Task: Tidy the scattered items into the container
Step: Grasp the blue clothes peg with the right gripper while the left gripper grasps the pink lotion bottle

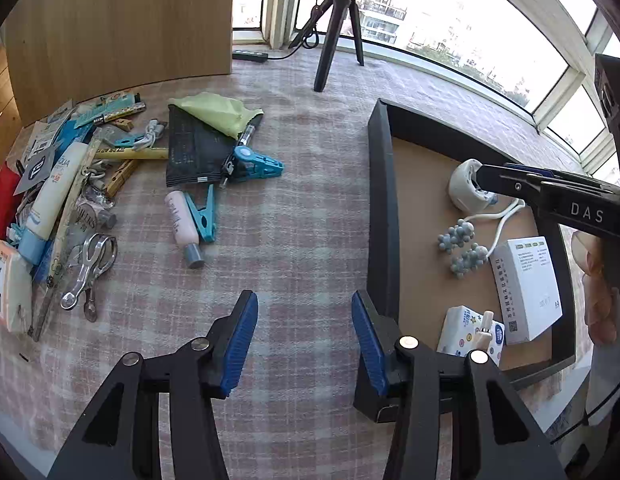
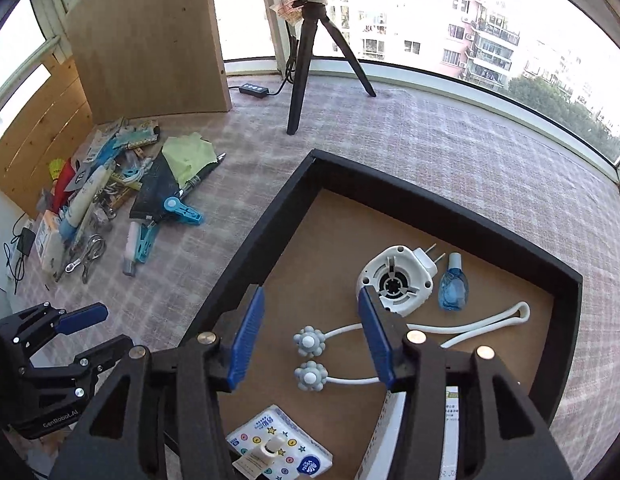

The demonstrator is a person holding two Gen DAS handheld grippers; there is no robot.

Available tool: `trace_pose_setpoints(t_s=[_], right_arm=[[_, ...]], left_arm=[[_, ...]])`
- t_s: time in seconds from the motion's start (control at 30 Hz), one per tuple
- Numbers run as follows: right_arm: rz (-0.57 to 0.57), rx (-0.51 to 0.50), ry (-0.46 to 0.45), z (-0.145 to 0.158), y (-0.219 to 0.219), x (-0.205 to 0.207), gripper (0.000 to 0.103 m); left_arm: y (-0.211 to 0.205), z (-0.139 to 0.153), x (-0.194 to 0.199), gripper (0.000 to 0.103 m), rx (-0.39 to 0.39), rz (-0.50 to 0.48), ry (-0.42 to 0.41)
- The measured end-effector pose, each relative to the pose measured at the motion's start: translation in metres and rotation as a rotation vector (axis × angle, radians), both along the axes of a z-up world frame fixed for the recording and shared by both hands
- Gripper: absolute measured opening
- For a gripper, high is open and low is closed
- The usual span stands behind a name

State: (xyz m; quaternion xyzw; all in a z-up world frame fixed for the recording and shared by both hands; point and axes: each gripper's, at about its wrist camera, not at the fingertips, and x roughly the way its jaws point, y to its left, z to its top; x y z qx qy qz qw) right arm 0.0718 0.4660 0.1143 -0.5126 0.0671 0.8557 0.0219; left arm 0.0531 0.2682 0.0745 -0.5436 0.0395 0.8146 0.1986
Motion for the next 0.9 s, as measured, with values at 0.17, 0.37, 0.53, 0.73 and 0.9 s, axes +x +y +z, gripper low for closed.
trace_pose_setpoints(t_s=[0.17, 0.37, 0.53, 0.73, 0.9], right_arm=[[0.064, -0.014, -0.018, -0.006, -0.027, -0.034, 0.048], [0.204, 0.020, -0.045, -0.015, -0.075, -0.076, 0.047], [0.312, 0.051, -0.081, -0.031, -0.108, -0.107, 0.043], [0.368, 0.065, -0.110, -0.049, -0.122, -0.129, 0.041], [0.372, 0.062, -0.138, -0.063, -0.121, -0.139, 0.041]], left_arm=[[-0.044, -0.014, -0.034, 0.039, -0.020, 0.134, -0.027], [-0.075, -0.032, -0.068, 0.035, 0.013, 0.211, -0.092], [-0.078, -0.041, -0.083, 0.035, 0.024, 0.214, -0.119], [-0.071, -0.048, -0.096, 0.035, 0.033, 0.194, -0.136], [-0.062, -0.058, -0.107, 0.036, 0.013, 0.177, -0.144]])
